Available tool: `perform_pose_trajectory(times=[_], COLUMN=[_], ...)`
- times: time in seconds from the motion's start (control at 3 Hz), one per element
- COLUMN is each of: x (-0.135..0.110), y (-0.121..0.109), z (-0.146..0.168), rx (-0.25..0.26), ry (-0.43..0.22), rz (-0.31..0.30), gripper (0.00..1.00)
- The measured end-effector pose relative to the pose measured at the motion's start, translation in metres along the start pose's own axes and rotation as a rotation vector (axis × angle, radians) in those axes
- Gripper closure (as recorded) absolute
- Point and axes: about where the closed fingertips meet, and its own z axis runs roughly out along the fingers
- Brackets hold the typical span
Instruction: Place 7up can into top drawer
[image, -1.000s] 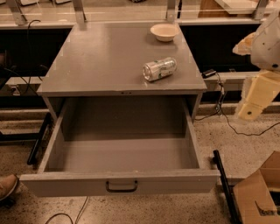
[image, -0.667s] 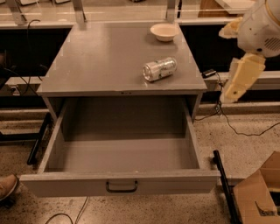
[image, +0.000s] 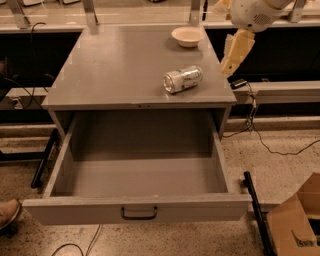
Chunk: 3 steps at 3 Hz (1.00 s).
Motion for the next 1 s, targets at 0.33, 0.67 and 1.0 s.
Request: perform_pose_trajectory(times=[0.33,0.67,1.0], x=[0.0,0.004,0.007], y=[0.0,-0.004,-0.014], z=[0.0,0.022,0.053], rx=[0.0,-0.013,-0.035], ry=[0.0,0.044,0.052], rz=[0.0,-0.05,-0.093], gripper=[0.0,0.0,0.0])
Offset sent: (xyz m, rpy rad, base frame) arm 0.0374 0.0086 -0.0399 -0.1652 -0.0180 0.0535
